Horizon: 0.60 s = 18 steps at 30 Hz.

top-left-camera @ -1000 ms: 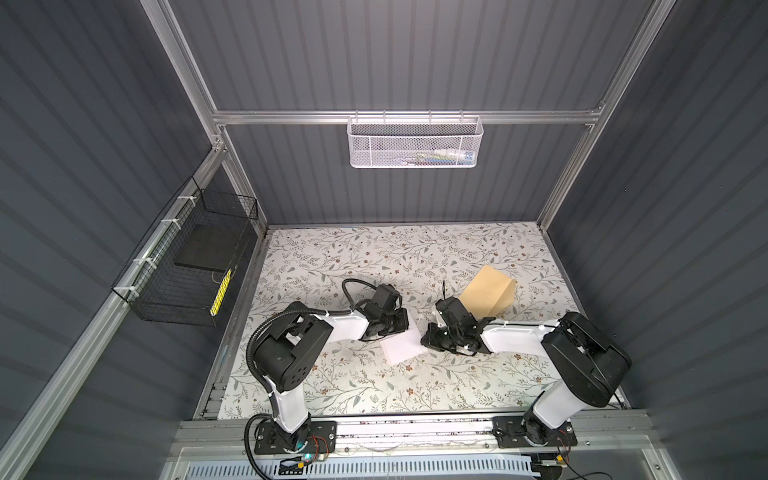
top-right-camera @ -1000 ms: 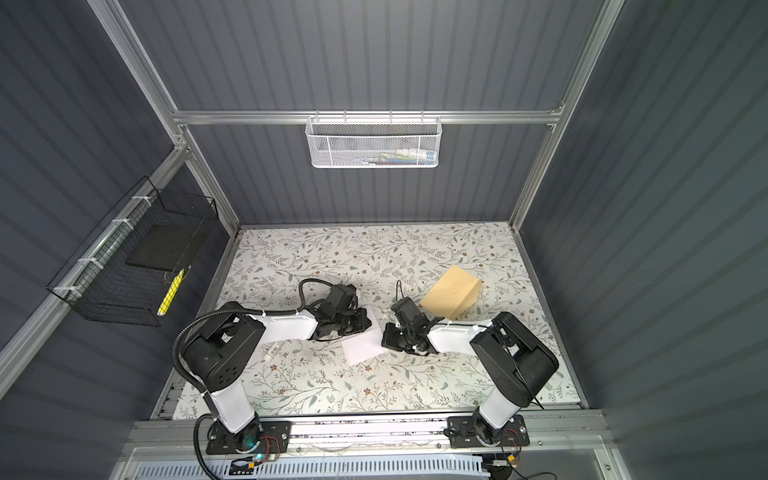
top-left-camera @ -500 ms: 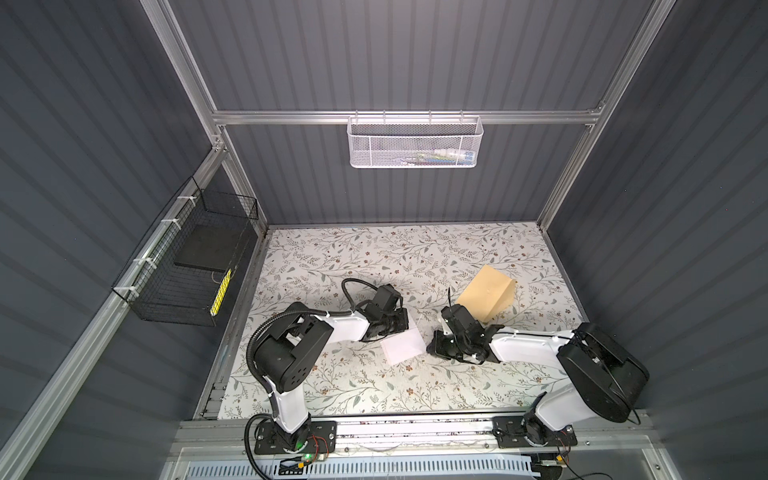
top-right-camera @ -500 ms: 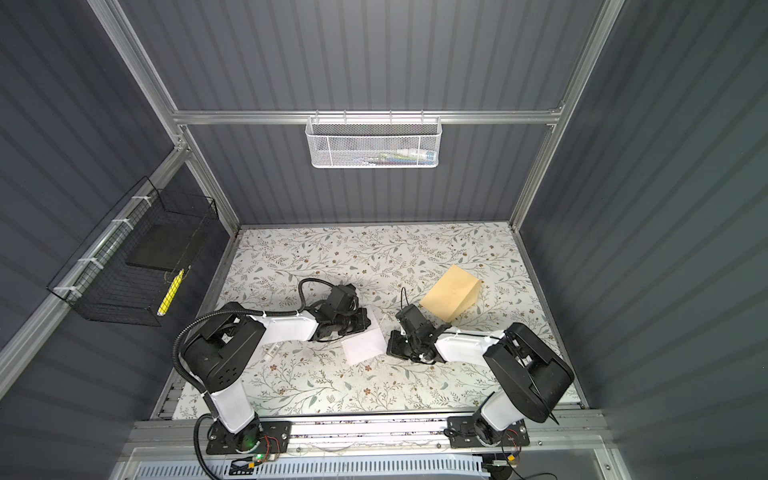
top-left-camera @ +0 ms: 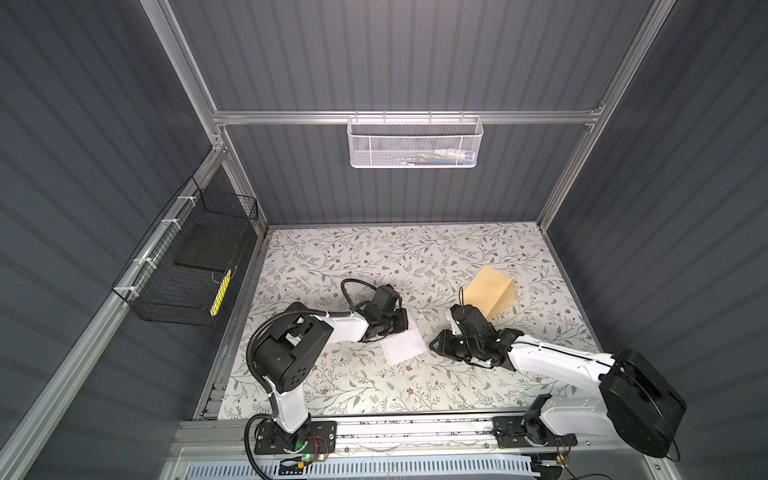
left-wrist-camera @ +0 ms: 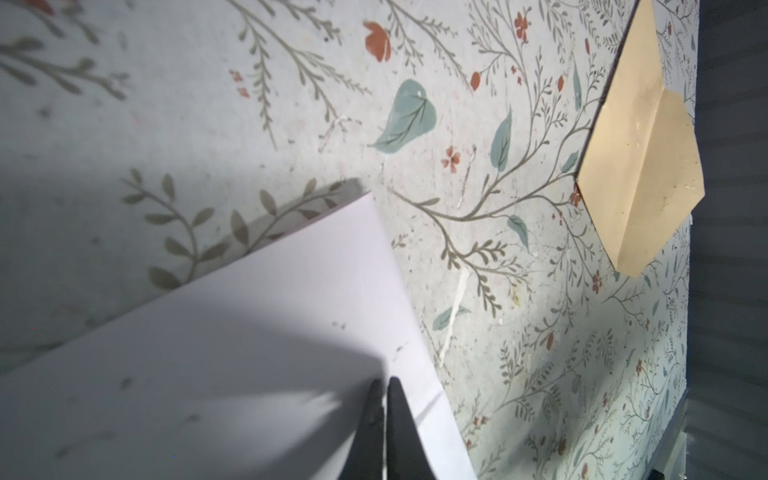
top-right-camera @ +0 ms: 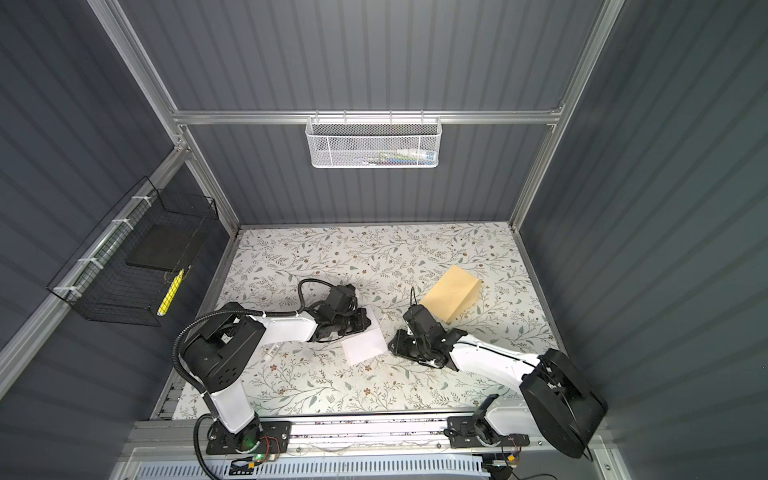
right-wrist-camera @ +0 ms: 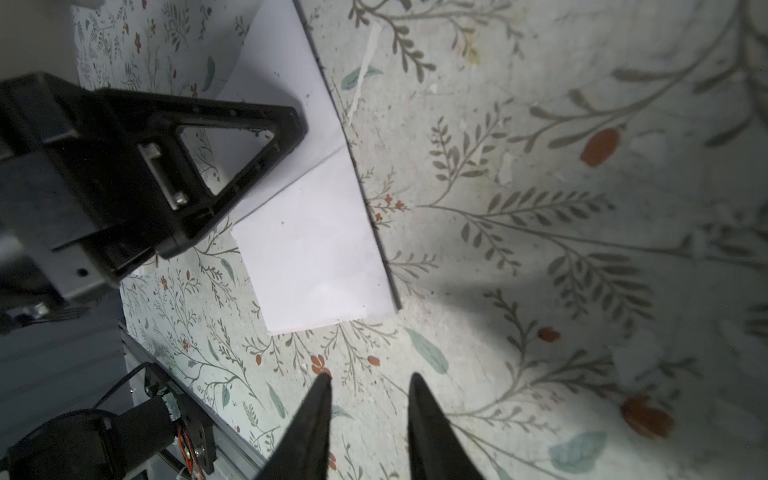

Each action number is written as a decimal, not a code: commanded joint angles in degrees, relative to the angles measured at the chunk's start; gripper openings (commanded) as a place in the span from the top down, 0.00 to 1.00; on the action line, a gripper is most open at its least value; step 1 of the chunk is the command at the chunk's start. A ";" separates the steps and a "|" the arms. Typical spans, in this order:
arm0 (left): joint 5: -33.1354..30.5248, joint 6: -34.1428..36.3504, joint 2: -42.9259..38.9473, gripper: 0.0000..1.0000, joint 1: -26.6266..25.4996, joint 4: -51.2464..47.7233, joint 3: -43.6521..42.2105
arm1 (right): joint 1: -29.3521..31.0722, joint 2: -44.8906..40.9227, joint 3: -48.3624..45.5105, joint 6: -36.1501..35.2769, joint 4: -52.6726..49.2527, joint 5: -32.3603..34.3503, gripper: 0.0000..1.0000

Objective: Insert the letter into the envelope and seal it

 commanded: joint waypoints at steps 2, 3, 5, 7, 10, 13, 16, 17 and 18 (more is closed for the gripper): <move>2.12 -0.94 -0.87 0.92 0.28 -1.26 -2.19 | 0.23 -1.61 4.67 2.21 -4.21 1.26 0.45; 2.91 -1.23 -1.09 0.92 0.28 -1.00 -2.16 | 0.25 -1.58 5.47 2.69 -4.36 1.70 0.39; 4.06 -1.65 -1.80 0.91 0.28 -0.60 -2.00 | 0.23 -1.43 6.40 3.91 -3.92 2.96 0.29; 4.88 -1.56 -3.03 0.90 0.28 -1.23 -1.02 | 0.23 -0.92 6.88 4.81 -2.14 3.37 0.22; 4.99 -0.38 -5.66 0.89 0.37 -4.00 1.75 | 0.23 0.57 7.87 6.08 -0.32 2.96 0.15; 3.53 1.51 -8.38 0.87 0.66 -7.82 4.31 | 0.23 2.41 9.19 6.76 0.46 2.14 0.10; 1.51 3.88 -9.83 0.85 2.18 -11.51 5.63 | 0.15 4.11 10.44 7.84 0.49 1.55 0.06; 1.77 4.83 -9.64 0.85 3.14 -12.75 6.35 | 0.14 4.99 10.80 8.24 0.62 1.27 0.03; 2.34 5.59 -9.32 0.85 4.10 -13.31 6.65 | 0.15 5.58 10.90 8.75 0.87 0.97 0.01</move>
